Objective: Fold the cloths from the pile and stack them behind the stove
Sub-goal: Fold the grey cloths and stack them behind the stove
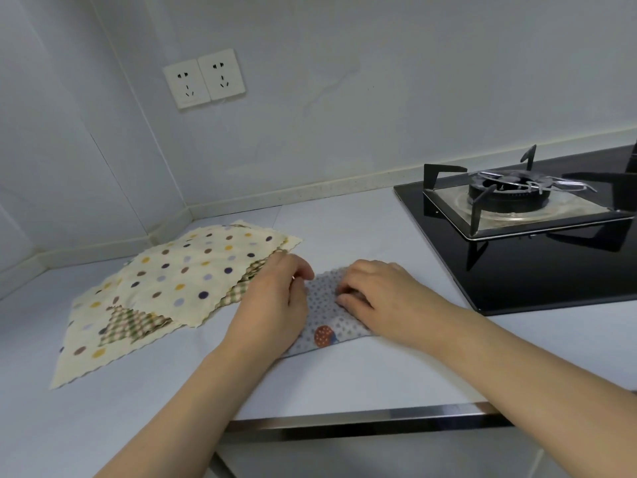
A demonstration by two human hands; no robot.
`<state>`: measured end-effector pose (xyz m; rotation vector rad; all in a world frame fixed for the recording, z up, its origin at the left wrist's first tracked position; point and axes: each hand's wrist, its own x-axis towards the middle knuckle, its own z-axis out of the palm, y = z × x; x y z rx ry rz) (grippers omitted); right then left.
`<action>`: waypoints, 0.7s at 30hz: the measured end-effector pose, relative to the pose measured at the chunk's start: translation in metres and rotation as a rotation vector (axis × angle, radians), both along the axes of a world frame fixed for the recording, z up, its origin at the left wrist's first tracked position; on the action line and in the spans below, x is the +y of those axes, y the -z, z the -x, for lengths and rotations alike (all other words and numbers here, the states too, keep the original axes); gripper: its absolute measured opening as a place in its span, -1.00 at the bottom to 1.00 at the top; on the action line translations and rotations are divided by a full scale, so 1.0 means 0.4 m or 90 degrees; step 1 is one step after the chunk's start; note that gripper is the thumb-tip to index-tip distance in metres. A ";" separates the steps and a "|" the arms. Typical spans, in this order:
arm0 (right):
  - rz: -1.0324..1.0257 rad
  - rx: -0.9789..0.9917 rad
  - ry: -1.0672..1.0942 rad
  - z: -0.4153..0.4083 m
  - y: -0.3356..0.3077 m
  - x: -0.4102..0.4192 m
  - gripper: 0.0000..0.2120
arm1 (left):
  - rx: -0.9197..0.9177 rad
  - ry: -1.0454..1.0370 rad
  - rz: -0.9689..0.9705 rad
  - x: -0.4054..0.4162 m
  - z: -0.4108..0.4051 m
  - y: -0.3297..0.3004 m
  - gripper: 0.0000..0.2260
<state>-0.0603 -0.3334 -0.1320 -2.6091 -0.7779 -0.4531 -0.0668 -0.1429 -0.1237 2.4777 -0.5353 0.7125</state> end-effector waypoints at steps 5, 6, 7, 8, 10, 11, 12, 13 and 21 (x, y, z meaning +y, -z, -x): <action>0.089 0.105 -0.004 0.017 -0.010 -0.029 -0.50 | 0.175 0.032 -0.175 0.030 0.016 0.034 -0.78; 0.098 0.132 -0.007 0.017 -0.013 -0.034 -0.45 | 0.209 0.023 -0.194 0.034 0.023 0.032 -0.79; 0.103 0.155 -0.014 0.017 -0.017 -0.037 -0.42 | 0.240 0.019 -0.208 0.037 0.028 0.029 -0.78; 0.105 0.172 -0.024 0.018 -0.022 -0.040 -0.39 | 0.266 0.020 -0.222 0.040 0.031 0.025 -0.75; 0.118 0.216 -0.040 0.018 -0.030 -0.052 -0.32 | 0.317 0.022 -0.260 0.043 0.036 0.018 -0.64; 0.131 0.238 -0.044 0.018 -0.035 -0.057 -0.27 | 0.337 0.021 -0.278 0.045 0.036 0.017 -0.59; 0.144 0.255 -0.046 0.018 -0.038 -0.060 -0.23 | 0.354 0.022 -0.291 0.047 0.036 0.013 -0.53; 0.155 0.267 -0.047 0.017 -0.041 -0.063 -0.20 | 0.370 0.022 -0.295 0.048 0.037 0.009 -0.49; 0.161 0.301 -0.056 -0.003 -0.013 -0.081 -0.21 | 0.457 0.059 -0.320 0.067 0.034 0.000 -0.07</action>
